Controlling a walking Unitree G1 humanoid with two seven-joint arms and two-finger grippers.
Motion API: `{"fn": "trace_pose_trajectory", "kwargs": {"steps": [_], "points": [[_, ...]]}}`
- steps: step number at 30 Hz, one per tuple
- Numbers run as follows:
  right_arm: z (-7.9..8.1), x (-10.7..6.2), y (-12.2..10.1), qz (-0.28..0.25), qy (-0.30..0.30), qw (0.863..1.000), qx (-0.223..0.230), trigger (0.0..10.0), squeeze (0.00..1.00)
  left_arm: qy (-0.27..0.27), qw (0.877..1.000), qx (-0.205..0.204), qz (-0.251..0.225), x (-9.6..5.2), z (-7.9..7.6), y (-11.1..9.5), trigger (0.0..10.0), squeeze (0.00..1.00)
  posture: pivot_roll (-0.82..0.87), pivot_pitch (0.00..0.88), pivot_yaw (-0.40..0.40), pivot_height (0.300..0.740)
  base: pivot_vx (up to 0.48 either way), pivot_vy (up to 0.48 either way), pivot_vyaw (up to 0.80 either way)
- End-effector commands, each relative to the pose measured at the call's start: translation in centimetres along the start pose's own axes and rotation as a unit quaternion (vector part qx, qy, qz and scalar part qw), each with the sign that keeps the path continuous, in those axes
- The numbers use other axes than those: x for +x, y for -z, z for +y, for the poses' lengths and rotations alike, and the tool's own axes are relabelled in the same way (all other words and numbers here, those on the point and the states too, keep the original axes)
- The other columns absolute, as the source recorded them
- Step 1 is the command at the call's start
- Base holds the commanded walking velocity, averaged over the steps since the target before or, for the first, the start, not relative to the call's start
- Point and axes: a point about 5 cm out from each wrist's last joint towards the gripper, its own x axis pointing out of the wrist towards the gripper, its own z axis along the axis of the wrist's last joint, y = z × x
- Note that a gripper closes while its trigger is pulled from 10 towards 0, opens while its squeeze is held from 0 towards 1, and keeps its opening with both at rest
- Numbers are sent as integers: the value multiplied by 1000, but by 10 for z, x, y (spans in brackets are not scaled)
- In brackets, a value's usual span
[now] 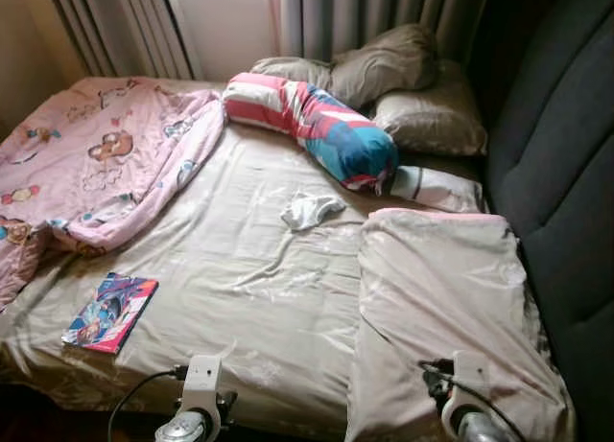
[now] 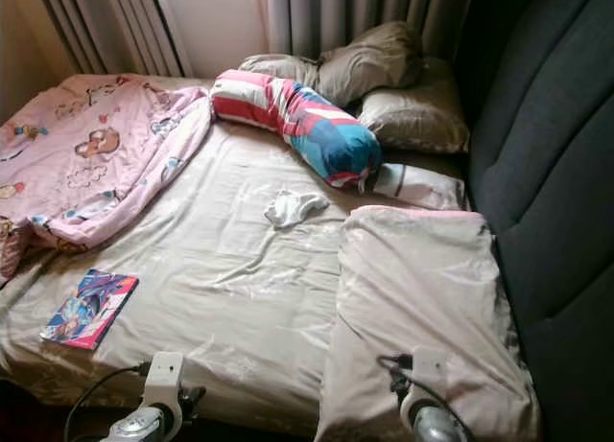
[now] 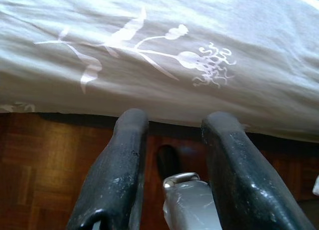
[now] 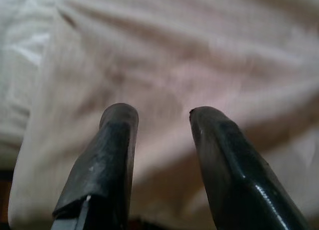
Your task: Clean up the room
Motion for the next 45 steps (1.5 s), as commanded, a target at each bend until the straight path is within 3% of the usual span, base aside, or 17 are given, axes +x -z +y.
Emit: {"fn": "trace_pose_trajectory", "kwargs": {"steps": [1, 8, 17, 45], "points": [[5, 0, 3, 9, -7, 1000, -6, 10000, 0, -9, 1000, -8, 14, -2, 3, 9, 10000, 0, -70, 0, 8, 740, 0, 0, 0], [7, -8, 31, 66, -15, 997, -40, 10000, 0, -12, 1000, -13, 16, -4, 5, 12, 10000, 0, -58, 0, -3, 740, 0, 0, 0], [8, -9, 35, 72, -9, 997, -35, 10000, 0, -10, 1000, -13, 16, -3, 3, 11, 10000, 0, -72, 0, 14, 740, 0, 0, 0], [7, -14, 49, 98, -2, 995, -34, 10000, 0, -15, 999, -10, 27, -6, 8, 19, 10000, 0, -52, 0, 29, 740, 0, 423, 0]]}}
